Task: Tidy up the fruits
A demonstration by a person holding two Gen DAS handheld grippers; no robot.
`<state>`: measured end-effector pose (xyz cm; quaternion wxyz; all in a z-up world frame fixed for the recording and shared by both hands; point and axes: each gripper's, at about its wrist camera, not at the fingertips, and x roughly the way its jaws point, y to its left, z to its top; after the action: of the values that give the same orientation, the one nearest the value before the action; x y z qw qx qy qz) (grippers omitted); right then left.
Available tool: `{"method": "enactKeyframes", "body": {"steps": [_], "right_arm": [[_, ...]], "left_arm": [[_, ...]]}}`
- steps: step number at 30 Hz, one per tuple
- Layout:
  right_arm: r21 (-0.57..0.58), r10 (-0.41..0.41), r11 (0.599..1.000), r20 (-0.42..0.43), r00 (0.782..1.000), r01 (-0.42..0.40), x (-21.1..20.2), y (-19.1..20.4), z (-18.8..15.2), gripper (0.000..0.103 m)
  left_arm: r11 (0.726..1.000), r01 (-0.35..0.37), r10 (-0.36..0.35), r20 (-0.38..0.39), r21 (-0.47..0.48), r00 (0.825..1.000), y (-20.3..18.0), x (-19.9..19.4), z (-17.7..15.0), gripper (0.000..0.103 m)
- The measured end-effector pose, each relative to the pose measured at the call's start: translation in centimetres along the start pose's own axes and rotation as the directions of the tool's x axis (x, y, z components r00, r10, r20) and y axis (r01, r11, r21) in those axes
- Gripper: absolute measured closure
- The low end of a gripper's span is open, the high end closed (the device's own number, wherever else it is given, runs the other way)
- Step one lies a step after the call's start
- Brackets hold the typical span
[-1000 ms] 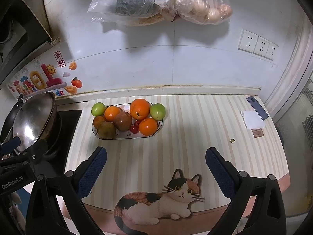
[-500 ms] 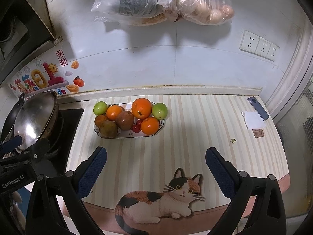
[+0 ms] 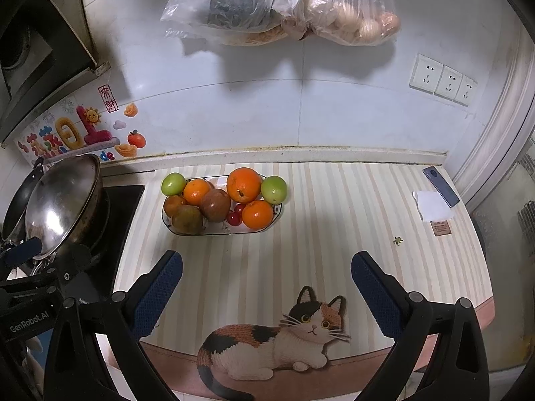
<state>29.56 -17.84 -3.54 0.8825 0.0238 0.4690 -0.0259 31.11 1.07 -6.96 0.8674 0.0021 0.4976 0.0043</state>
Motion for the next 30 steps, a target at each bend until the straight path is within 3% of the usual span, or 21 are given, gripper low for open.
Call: {"method": "enactKeyframes", "body": {"steps": [30], "right_arm": [[-0.026, 0.014, 1.000, 0.001, 1.000, -0.014, -0.25, -0.41, -0.40, 0.000]], "left_arm": [[1.000, 0.002, -0.002, 0.010, -0.002, 1.000, -0.70, -0.89, -0.80, 0.000]]}}
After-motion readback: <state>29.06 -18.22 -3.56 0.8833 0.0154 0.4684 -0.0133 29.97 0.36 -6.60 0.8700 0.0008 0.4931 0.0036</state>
